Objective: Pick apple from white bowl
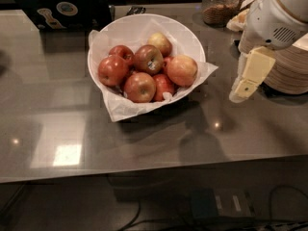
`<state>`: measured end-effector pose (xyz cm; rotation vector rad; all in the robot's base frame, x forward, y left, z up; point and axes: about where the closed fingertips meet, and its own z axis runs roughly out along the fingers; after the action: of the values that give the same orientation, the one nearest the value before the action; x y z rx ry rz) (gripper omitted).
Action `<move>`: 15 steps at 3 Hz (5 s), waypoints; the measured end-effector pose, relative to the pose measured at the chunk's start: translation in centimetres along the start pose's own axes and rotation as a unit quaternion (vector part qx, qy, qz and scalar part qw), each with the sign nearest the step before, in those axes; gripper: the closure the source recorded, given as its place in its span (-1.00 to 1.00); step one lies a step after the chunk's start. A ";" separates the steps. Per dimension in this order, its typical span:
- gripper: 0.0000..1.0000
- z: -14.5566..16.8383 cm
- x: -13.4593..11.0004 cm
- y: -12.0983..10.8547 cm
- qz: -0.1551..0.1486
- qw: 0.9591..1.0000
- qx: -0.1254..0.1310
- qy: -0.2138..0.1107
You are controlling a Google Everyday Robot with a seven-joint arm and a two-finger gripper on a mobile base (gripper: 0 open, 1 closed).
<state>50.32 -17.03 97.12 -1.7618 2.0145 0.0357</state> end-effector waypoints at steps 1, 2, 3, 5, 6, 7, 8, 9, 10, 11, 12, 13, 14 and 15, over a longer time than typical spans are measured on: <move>-1.00 0.2 -0.1 0.1 0.010 1.000 0.009 -0.019; -1.00 1.3 -2.7 -0.2 0.002 0.997 0.016 -0.081; -0.64 2.2 -4.9 -0.4 0.000 0.992 0.015 -0.126; -0.62 3.9 -6.9 -0.8 0.001 0.988 0.009 -0.153; -0.58 5.7 -6.7 -1.3 0.012 0.989 0.004 -0.146; -0.43 6.9 -6.6 -1.9 0.019 0.989 0.000 -0.144; -0.19 8.0 -6.4 -2.6 0.028 0.989 -0.004 -0.143; -0.18 8.7 -6.4 -3.3 0.033 0.989 -0.007 -0.144; -0.20 9.6 -6.1 -3.6 0.041 0.989 -0.011 -0.143; -0.22 10.1 -5.9 -3.6 0.046 0.989 -0.015 -0.143; -0.30 11.2 -5.6 -3.2 0.055 0.988 -0.028 -0.143; 0.06 12.0 -5.4 -2.8 0.062 0.986 -0.038 -0.148; 0.52 12.0 -5.4 -2.8 0.062 0.986 -0.038 -0.148; 0.96 11.9 -5.2 -2.5 0.065 0.986 -0.036 -0.147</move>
Offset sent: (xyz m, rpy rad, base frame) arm 0.0169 0.0640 0.0065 0.3198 -0.1108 0.0898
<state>56.89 -8.86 89.06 -1.5593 1.9258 0.3916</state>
